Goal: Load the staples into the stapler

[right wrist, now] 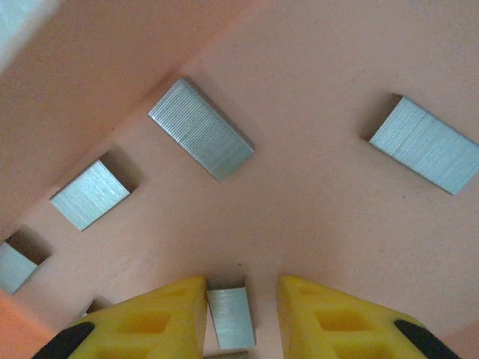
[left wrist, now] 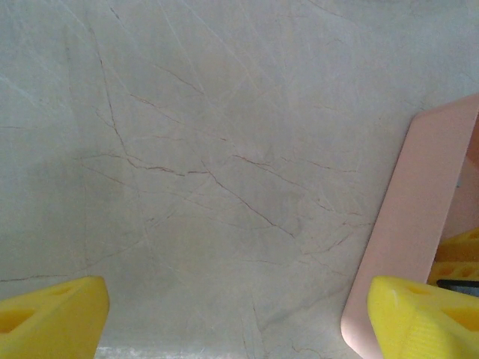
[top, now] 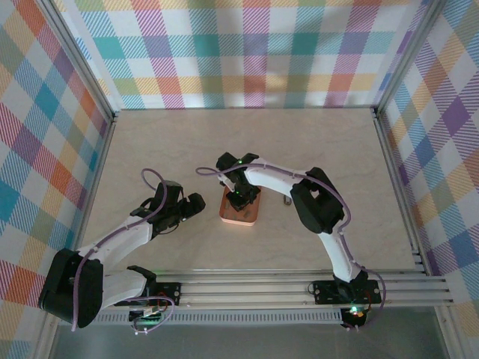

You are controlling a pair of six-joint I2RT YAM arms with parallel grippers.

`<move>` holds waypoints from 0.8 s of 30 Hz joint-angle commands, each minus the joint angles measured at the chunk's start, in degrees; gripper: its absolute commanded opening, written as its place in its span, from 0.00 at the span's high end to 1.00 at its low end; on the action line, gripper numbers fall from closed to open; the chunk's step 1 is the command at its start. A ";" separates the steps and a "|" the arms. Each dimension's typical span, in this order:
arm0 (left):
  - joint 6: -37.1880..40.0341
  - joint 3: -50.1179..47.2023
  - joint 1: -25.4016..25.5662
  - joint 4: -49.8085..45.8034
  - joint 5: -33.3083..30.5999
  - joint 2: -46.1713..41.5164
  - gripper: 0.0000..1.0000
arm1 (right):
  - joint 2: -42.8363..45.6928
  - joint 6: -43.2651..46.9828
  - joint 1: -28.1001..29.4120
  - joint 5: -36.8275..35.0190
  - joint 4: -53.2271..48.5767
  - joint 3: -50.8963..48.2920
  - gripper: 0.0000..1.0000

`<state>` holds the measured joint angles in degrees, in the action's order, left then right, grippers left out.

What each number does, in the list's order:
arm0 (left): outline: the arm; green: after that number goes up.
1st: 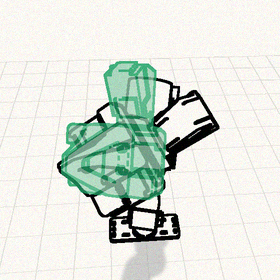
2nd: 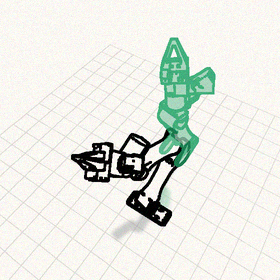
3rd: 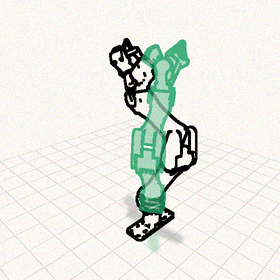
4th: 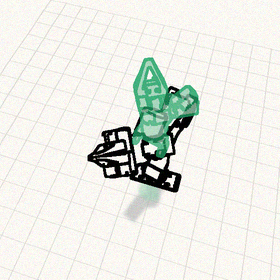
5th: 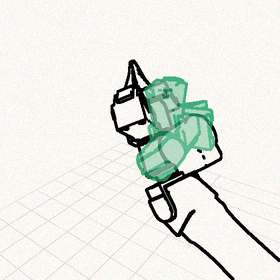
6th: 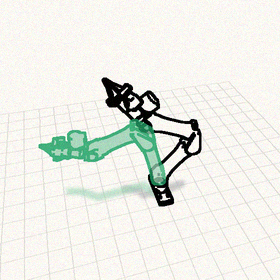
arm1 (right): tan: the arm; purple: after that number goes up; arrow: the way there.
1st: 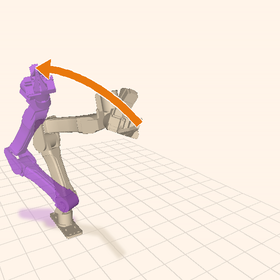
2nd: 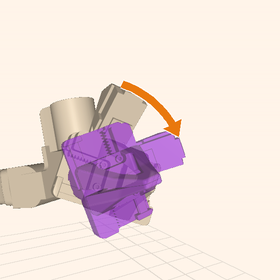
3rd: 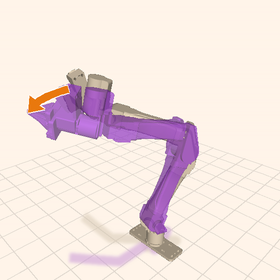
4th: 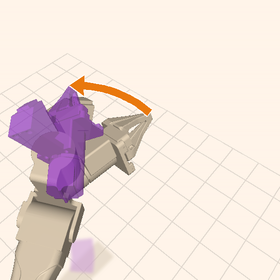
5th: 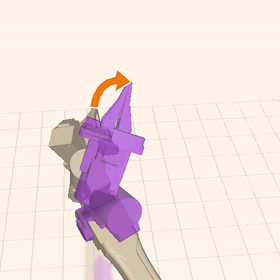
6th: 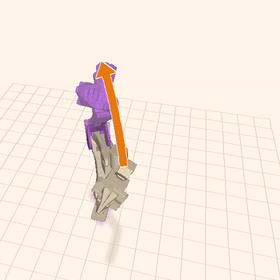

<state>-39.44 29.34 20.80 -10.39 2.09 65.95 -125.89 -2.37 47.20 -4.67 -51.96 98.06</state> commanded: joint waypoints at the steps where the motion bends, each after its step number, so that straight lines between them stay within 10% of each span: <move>1: 0.09 0.72 -0.58 0.81 0.79 0.27 0.11 | -2.19 -1.61 -0.37 1.17 -1.50 1.47 0.71; 24: 3.25 -0.36 1.49 12.13 6.63 4.72 0.11 | 18.30 -15.40 -0.88 -0.74 21.19 -16.45 0.83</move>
<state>-38.41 29.30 21.37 -2.79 6.52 70.43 -113.27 -13.10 46.76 -4.43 -37.98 84.88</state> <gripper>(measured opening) 0.892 0.172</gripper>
